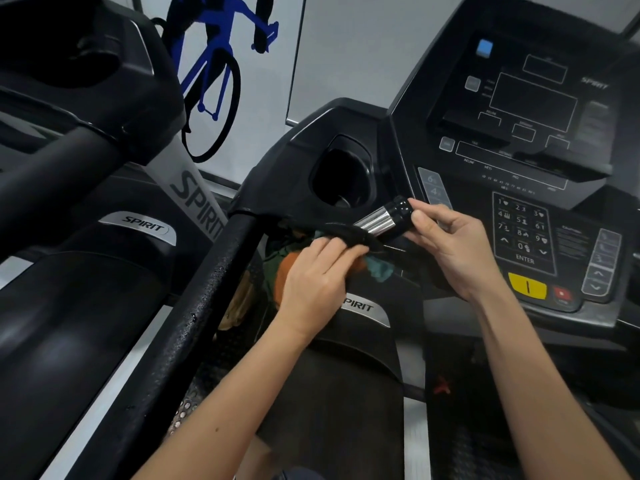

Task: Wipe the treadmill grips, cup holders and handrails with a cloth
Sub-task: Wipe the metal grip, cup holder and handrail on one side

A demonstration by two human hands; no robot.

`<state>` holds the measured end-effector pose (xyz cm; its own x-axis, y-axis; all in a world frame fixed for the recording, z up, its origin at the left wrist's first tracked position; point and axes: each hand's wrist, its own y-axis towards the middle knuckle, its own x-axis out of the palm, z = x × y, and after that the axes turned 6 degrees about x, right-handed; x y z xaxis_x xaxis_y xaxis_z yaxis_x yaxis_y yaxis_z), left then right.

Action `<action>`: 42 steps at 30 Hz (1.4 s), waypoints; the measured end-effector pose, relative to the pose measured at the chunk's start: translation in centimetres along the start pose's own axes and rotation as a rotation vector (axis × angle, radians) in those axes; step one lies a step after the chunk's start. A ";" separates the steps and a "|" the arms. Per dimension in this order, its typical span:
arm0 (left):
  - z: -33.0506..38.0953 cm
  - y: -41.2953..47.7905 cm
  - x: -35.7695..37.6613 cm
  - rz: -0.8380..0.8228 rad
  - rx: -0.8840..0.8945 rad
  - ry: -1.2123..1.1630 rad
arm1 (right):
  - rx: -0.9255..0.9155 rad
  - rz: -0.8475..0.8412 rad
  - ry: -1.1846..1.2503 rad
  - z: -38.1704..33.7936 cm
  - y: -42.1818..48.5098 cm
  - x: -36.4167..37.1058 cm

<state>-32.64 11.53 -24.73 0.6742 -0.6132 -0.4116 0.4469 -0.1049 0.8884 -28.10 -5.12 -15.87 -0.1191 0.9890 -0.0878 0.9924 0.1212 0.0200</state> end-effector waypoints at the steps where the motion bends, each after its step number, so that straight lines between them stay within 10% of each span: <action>1: 0.4 0.6 0.5 0.002 0.021 0.015 | -0.005 0.006 -0.010 0.0 0.0 0.0; 12: -1.6 -1.6 0.3 0.050 0.105 -0.003 | 0.005 0.004 0.020 0.1 -0.1 0.0; 21: 0.3 2.3 1.3 -0.075 -0.225 -0.049 | -0.016 0.015 -0.042 0.4 0.1 0.0; 28: -1.7 6.4 -0.5 -0.264 -0.657 -0.570 | 0.004 0.022 -0.030 0.5 0.2 0.1; 42: -5.0 8.9 -1.3 -0.636 -0.699 -0.995 | 0.012 0.003 -0.043 -0.1 0.1 0.0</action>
<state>-26.65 15.27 -17.34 -0.3263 -0.9371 -0.1239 0.9180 -0.3454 0.1948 -28.05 -5.12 -15.74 -0.1147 0.9848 -0.1305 0.9931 0.1169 0.0087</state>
